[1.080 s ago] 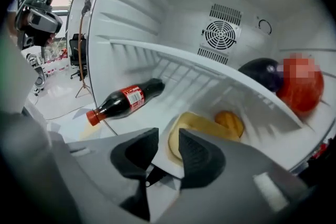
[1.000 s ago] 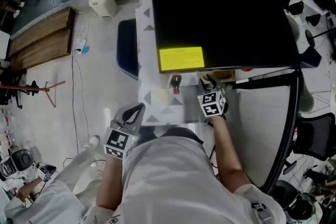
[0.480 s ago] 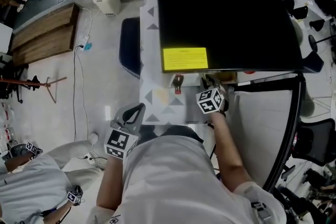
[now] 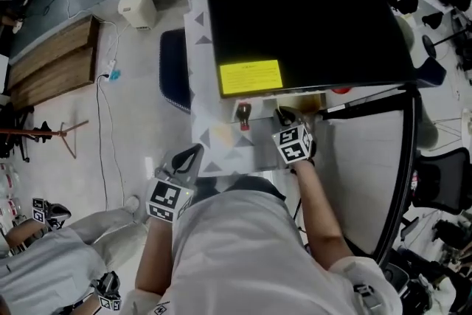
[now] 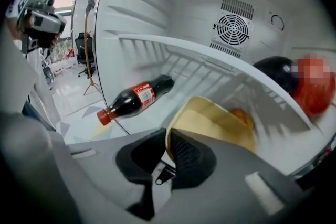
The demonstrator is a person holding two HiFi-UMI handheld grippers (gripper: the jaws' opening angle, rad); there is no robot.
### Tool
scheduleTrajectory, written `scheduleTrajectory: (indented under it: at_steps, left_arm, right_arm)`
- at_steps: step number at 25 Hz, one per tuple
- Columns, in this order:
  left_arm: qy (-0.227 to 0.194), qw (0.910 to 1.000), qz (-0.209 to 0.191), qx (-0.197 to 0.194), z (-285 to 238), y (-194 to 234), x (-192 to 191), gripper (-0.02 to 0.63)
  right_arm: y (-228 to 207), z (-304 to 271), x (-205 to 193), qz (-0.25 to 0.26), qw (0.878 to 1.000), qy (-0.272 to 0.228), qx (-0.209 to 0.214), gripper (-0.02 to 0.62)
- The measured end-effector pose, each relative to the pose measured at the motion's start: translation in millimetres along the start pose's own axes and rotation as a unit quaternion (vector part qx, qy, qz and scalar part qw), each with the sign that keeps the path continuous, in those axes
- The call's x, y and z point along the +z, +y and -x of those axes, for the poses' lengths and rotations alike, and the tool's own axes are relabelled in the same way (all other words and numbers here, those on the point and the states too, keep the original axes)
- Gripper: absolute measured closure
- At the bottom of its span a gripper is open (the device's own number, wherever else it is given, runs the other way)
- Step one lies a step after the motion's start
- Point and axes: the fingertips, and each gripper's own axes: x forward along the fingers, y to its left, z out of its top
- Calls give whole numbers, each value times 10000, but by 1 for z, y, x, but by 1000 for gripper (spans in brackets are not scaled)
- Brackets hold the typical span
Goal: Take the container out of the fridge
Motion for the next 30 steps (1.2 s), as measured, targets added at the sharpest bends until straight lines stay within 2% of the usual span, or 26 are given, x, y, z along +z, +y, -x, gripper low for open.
scheduleTrajectory:
  at_steps: [6,17,23,30]
  left_arm:
    - [-57,9992,-125,-371,-7,-8,6,597]
    - [-232,9928,-372,-1112,-30,-27,22,597]
    - [-327,9859,-509,-1557,-41,-40,36,597]
    - [-670,9739,-684,-2058,-48,-61,65,597]
  right_arm:
    - [10,35,17,-737,9962,-463,90,566]
    - [21,98,30,-1600,9818,-1017,104,567]
    - [30,134,43,-1841,9739,-1325,61,566]
    - [43,178,58,-1923,9665,-1701,-27,566]
